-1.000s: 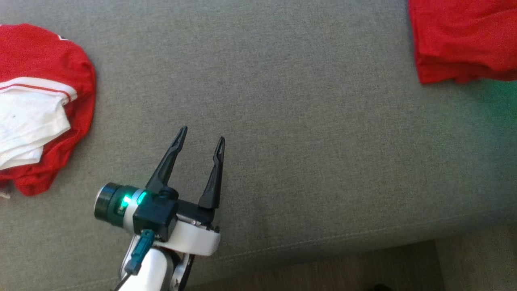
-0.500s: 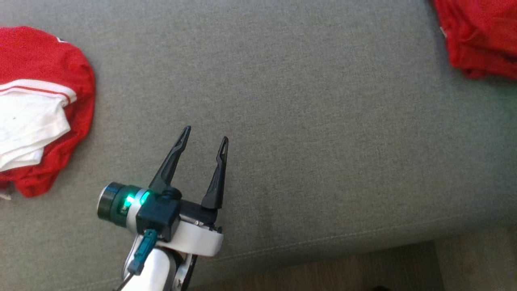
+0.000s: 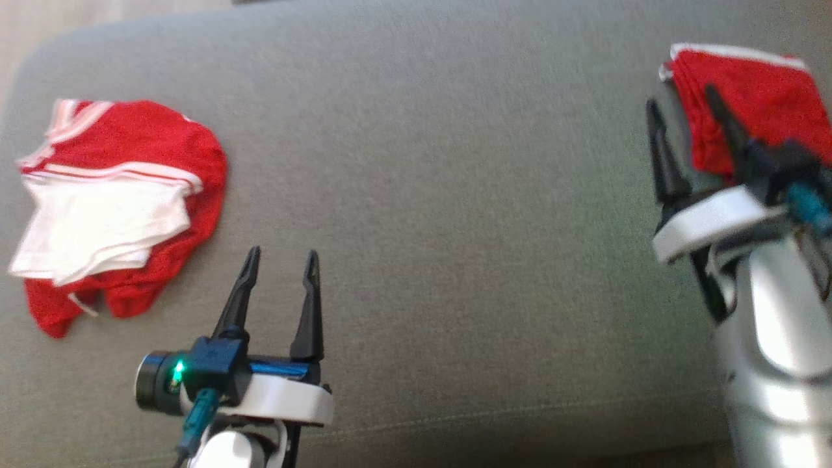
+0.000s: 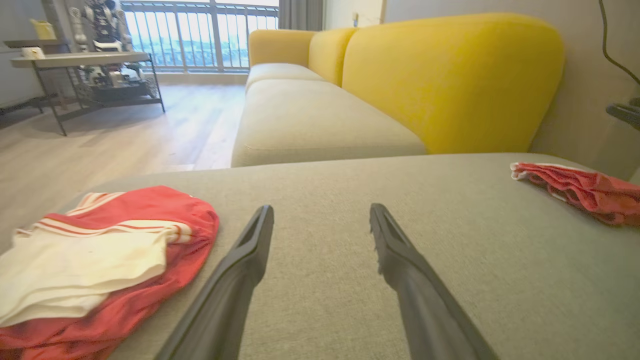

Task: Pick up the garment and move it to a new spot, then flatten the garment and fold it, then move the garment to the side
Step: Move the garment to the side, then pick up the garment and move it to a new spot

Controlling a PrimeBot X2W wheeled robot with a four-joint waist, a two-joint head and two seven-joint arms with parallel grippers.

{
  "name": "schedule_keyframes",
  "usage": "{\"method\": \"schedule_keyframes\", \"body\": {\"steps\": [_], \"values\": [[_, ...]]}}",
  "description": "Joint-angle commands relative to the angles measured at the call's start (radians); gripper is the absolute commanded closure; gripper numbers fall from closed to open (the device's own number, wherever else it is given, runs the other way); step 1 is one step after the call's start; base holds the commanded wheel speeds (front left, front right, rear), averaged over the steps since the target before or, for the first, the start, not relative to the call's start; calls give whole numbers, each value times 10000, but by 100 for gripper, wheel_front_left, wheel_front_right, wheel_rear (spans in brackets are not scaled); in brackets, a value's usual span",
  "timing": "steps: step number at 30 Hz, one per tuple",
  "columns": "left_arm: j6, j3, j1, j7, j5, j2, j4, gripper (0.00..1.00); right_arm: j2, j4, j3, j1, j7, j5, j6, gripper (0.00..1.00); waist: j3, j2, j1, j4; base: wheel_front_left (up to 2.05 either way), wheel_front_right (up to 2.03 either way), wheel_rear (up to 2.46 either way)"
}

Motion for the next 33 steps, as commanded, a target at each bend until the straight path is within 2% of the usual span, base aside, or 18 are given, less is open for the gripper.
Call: {"method": "schedule_keyframes", "body": {"steps": [1, 7, 12, 16, 33], "values": [[119, 424, -92, -51, -87, -65, -298, 0, 95, -693, 344, 262, -90, 298, -4, 0, -748, 0, 2, 496, 0, 0, 0], [267, 873, 234, -51, -232, -107, -384, 0, 396, -2314, 621, 2609, -92, 1042, -4, 0, -1498, 0, 2, 1024, 0, 0, 0], [130, 943, 510, -51, -11, -100, -441, 0, 468, -3644, 436, 4548, -92, 1181, -4, 0, -2062, 0, 2, 1370, 0, 0, 0], [46, 1045, 823, -51, 197, -41, -509, 0, 473, -4264, 498, 5761, -92, 1539, -4, 0, -2326, 0, 2, 1398, 0, 0, 0], [-156, 1669, 1546, -51, 357, -100, -380, 0, 476, -4345, 857, 6378, -93, 1918, -4, 0, -2635, 0, 2, 1002, 0, 0, 0]]}}
